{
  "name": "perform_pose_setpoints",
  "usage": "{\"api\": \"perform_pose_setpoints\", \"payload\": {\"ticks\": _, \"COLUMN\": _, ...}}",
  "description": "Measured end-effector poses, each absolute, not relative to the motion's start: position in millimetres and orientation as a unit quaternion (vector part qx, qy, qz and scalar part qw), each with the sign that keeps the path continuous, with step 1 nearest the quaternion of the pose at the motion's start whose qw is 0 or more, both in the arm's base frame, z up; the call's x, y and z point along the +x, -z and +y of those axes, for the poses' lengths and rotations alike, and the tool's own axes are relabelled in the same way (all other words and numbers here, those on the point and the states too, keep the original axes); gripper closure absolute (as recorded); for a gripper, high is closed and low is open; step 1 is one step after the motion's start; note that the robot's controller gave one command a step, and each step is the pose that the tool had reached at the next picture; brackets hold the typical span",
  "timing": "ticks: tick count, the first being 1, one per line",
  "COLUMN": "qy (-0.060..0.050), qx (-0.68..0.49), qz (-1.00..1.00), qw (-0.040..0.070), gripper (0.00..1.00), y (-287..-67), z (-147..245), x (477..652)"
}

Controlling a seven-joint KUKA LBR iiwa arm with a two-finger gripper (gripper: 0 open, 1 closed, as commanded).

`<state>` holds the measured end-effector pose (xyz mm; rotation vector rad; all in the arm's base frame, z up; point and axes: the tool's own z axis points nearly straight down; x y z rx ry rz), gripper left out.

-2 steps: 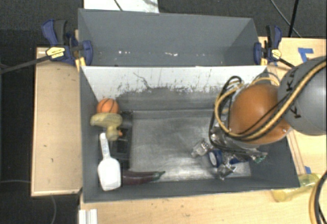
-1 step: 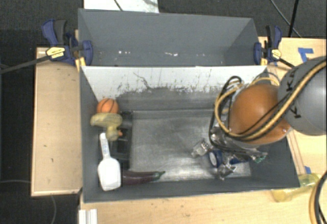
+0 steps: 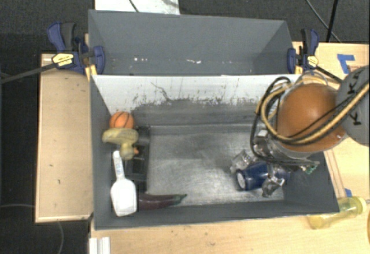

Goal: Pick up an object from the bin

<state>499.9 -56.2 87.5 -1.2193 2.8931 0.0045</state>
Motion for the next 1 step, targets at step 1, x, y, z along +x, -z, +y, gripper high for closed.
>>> {"api": "perform_pose_setpoints", "payload": {"ticks": 1, "qy": 0.001, "qx": -0.409, "qz": 0.912, "qw": 0.005, "gripper": 1.00, "y": -73.8, "z": -75.9, "x": 511.0}}
